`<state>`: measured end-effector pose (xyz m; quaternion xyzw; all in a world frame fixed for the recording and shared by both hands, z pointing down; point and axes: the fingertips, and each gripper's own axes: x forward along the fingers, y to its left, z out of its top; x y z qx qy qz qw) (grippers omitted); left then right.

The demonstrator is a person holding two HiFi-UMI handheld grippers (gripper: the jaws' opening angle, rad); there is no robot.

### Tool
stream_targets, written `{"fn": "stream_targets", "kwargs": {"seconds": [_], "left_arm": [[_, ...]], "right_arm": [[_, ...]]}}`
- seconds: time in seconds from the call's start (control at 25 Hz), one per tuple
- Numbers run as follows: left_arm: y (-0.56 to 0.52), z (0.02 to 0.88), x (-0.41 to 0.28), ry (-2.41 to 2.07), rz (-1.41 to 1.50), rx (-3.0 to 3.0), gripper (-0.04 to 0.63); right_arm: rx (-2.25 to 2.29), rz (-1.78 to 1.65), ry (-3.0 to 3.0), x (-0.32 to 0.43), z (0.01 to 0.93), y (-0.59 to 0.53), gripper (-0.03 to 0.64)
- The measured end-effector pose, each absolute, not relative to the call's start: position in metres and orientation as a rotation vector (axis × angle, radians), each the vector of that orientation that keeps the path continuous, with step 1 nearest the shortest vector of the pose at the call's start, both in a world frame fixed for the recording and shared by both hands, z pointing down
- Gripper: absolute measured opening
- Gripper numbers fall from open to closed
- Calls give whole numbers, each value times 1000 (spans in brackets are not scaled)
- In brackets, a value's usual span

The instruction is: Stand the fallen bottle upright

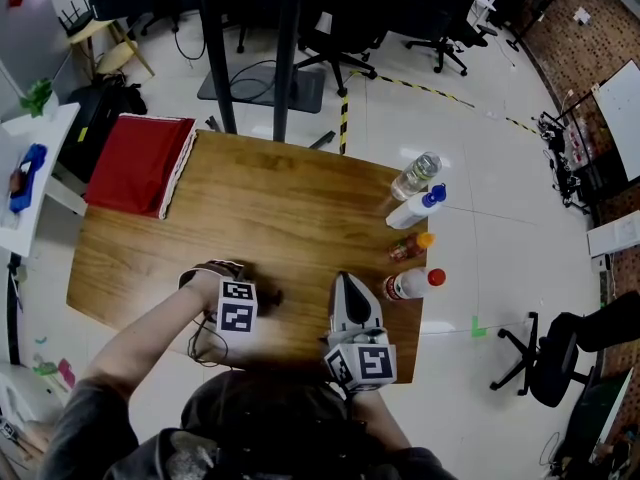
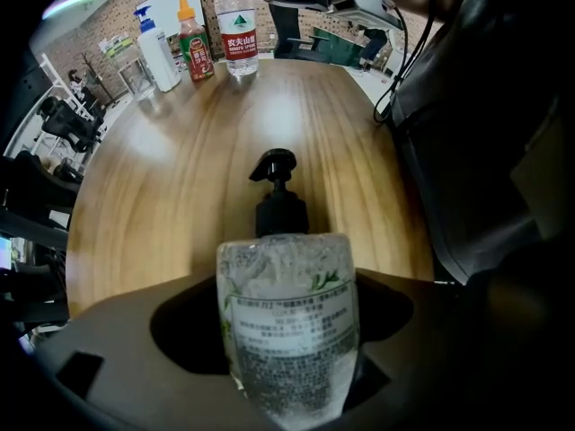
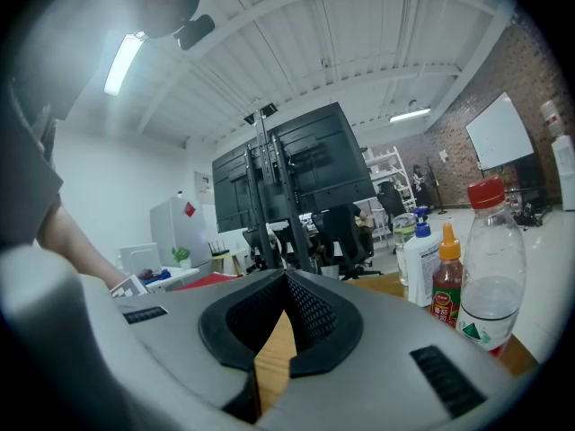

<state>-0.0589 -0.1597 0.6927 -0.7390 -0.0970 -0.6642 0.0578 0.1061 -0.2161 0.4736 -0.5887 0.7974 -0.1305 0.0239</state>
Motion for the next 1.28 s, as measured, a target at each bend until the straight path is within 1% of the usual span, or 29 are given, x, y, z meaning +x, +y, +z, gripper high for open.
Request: {"fn": "stream_targets", "kwargs": {"seconds": [0.44,0.8,1.0,1.28], "left_arm": [[-159,683,-61,-219,-1959,-2290,400],[-165,658,-53,-147,-1888,-2439,400],[-169,629,-41,-49,-1755,-2584,399],[-188,563,-25,231,-1414,-2915,399]], "right_arm": [[-1819,-414,2469,108,474,-216,9],[-1817,-411,2473,111,474,-217,9],[-1824,-407,2468,116,474,-219,9],[-1842,-413,2448,126,473,-221,9]]}}
